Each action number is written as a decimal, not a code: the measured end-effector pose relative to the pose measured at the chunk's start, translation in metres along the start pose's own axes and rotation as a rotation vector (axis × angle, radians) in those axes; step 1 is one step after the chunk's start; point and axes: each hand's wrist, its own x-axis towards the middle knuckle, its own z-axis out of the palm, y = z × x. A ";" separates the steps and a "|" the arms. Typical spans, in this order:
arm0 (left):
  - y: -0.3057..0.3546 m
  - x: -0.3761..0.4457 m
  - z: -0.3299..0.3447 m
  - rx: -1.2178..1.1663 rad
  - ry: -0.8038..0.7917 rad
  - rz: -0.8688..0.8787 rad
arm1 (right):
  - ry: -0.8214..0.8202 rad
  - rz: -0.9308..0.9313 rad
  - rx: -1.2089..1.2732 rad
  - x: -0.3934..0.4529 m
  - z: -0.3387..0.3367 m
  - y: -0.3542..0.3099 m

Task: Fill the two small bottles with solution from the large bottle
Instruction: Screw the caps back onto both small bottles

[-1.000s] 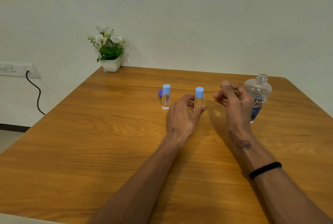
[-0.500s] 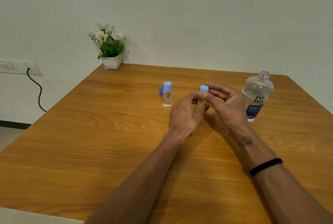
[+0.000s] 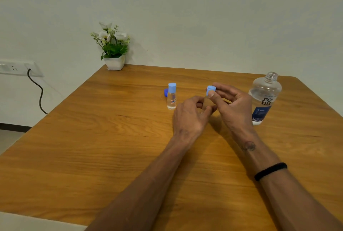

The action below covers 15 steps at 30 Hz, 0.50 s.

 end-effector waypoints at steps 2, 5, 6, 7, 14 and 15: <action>0.002 0.000 -0.001 -0.018 0.025 -0.033 | -0.018 0.003 -0.035 0.002 -0.001 0.003; 0.003 0.001 -0.001 -0.044 0.093 -0.077 | -0.086 0.086 -0.008 0.004 -0.004 0.007; 0.001 0.001 0.000 -0.054 0.120 -0.085 | -0.116 0.115 -0.009 0.004 -0.004 0.009; 0.000 0.002 0.000 -0.058 0.141 -0.090 | -0.147 0.135 -0.012 0.004 -0.005 0.010; -0.001 -0.008 -0.005 -0.057 0.104 -0.093 | -0.148 0.125 -0.012 0.002 -0.003 0.018; -0.002 -0.012 -0.008 -0.051 0.135 -0.102 | -0.127 0.118 -0.027 0.001 -0.003 0.018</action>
